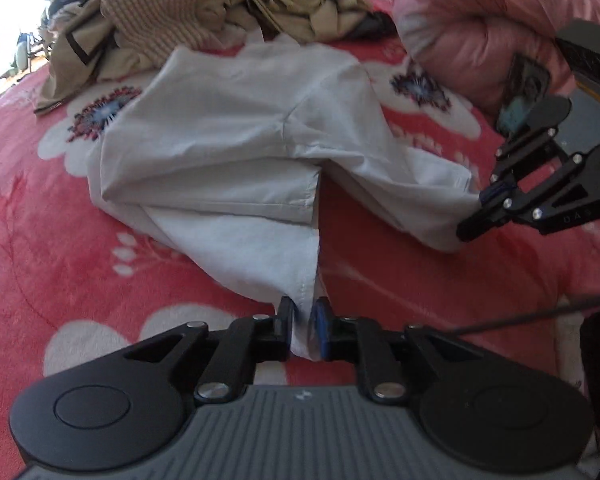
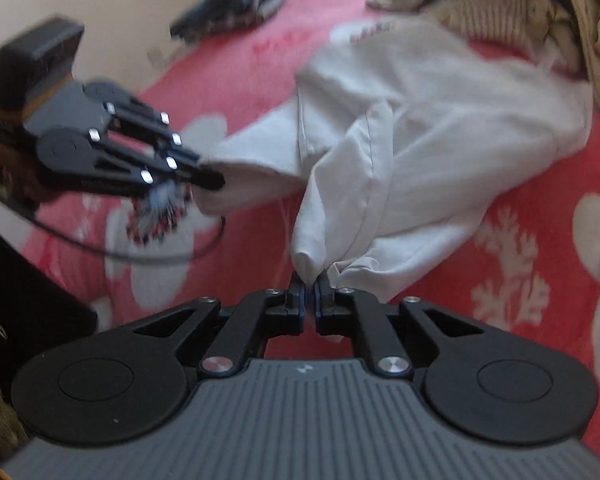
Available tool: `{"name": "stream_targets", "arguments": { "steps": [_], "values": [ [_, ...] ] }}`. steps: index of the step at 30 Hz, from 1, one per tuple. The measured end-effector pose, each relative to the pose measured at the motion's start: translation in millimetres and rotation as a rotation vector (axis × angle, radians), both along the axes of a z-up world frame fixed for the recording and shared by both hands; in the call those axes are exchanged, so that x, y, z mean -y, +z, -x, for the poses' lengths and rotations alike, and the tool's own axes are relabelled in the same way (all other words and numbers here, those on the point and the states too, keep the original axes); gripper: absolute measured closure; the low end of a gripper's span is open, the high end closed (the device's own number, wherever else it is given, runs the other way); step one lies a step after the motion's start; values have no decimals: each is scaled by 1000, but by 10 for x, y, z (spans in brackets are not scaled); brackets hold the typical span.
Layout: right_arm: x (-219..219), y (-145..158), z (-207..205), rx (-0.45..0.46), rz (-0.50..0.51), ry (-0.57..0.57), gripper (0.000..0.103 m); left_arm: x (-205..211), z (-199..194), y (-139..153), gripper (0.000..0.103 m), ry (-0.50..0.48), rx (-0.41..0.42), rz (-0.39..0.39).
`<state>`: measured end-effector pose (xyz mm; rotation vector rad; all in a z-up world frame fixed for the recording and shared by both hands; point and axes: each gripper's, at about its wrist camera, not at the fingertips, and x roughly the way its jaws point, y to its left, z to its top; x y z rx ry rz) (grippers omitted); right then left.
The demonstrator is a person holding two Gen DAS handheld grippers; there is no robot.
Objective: Fold clothes
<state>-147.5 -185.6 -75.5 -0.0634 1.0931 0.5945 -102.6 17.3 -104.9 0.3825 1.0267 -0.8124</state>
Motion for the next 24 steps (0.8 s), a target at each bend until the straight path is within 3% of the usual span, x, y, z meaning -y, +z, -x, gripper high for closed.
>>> {"name": "stream_targets", "arguments": {
  "steps": [1, 3, 5, 7, 9, 11, 14, 17, 19, 23, 24],
  "values": [
    [-19, -70, 30, -24, 58, 7, 95, -22, 29, -14, 72, -19, -4, -20],
    [-2, -87, 36, -85, 113, 40, 90, -110, 60, 76, 50, -56, 16, -38],
    [125, 61, 101, -112, 85, 67, 68, -214, 67, 208, 38, -85, 45, -43],
    [277, 261, 71, -124, 36, 61, 51, -244, -27, 358, 33, -78, 78, -38],
    [444, 459, -44, -143, -21, 32, 45, -236, -159, 483, 24, -60, 116, -29],
    [601, 522, -226, -94, -62, -55, 38, -136, -348, 511, 21, -29, 179, -17],
    [810, 497, -515, 17, -109, -221, 31, 84, -678, 417, 21, 35, 279, 6],
    [986, 352, -857, 110, -127, -391, 31, 270, -1007, 288, 21, 96, 345, 43],
    [1177, 215, -1119, 175, -138, -525, 31, 374, -1136, 176, 21, 128, 388, 17],
    [1423, -84, -1465, 132, -219, -738, 36, 566, -1271, -62, 34, 158, 363, -53],
    [1412, -150, -1509, 124, -233, -740, 41, 597, -1290, -116, 46, 160, 342, -61]
  ]
}}
